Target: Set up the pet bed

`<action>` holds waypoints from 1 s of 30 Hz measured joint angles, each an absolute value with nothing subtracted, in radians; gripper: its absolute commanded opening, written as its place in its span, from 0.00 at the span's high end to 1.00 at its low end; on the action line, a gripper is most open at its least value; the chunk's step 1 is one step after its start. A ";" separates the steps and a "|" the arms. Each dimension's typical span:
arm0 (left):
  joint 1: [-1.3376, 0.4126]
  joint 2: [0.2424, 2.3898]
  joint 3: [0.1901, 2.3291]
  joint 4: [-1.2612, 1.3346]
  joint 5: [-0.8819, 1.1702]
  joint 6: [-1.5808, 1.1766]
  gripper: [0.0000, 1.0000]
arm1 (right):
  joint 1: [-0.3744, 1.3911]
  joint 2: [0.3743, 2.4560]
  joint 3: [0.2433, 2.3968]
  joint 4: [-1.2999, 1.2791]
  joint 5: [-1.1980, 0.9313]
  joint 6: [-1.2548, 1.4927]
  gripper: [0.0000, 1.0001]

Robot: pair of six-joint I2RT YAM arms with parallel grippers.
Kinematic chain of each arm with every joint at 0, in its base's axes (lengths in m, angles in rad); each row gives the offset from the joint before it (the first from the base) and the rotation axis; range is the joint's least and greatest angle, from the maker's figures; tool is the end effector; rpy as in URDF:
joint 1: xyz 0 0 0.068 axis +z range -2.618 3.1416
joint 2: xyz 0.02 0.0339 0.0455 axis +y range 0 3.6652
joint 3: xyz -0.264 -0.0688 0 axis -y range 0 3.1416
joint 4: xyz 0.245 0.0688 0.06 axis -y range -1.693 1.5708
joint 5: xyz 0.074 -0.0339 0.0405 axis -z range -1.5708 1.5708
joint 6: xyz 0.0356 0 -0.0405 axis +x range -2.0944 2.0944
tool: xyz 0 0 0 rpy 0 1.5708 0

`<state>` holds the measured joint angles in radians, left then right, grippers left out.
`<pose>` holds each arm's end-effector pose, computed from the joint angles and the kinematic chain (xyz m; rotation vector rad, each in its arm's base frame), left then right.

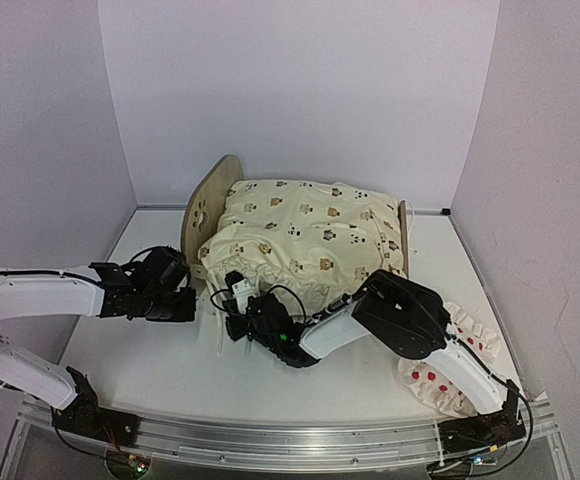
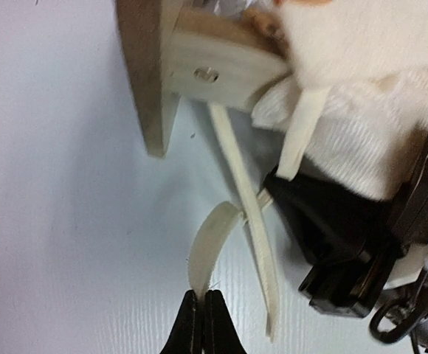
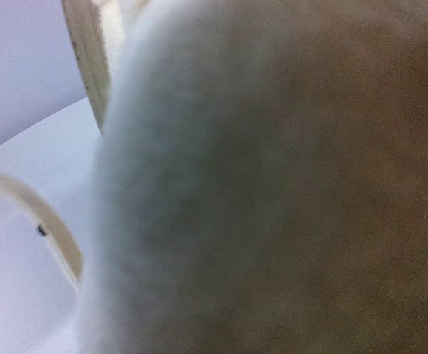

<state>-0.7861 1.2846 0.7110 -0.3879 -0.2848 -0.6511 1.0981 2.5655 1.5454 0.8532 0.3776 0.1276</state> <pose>0.1807 -0.1668 0.1955 0.0560 2.4929 -0.2468 0.2513 0.4626 0.0621 -0.5622 1.6682 0.5737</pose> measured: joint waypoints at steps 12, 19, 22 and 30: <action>-0.739 1.486 0.827 -0.249 -0.221 -0.570 1.00 | 1.095 2.465 1.431 0.873 0.273 0.139 1.00; -0.709 1.545 0.838 -0.193 -0.193 -0.554 1.00 | 1.094 2.421 1.375 0.877 0.247 0.136 0.88; -0.706 1.556 0.838 -0.172 -0.185 -0.550 1.00 | 1.094 2.413 1.359 0.882 0.230 0.132 0.83; -0.705 1.570 0.838 -0.140 -0.178 -0.548 1.00 | 1.094 2.359 1.269 0.879 0.250 0.091 0.72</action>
<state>-0.7048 1.5702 0.8379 -0.1399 -0.1776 -0.5478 1.0939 2.3594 1.2692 0.8794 0.2499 0.0912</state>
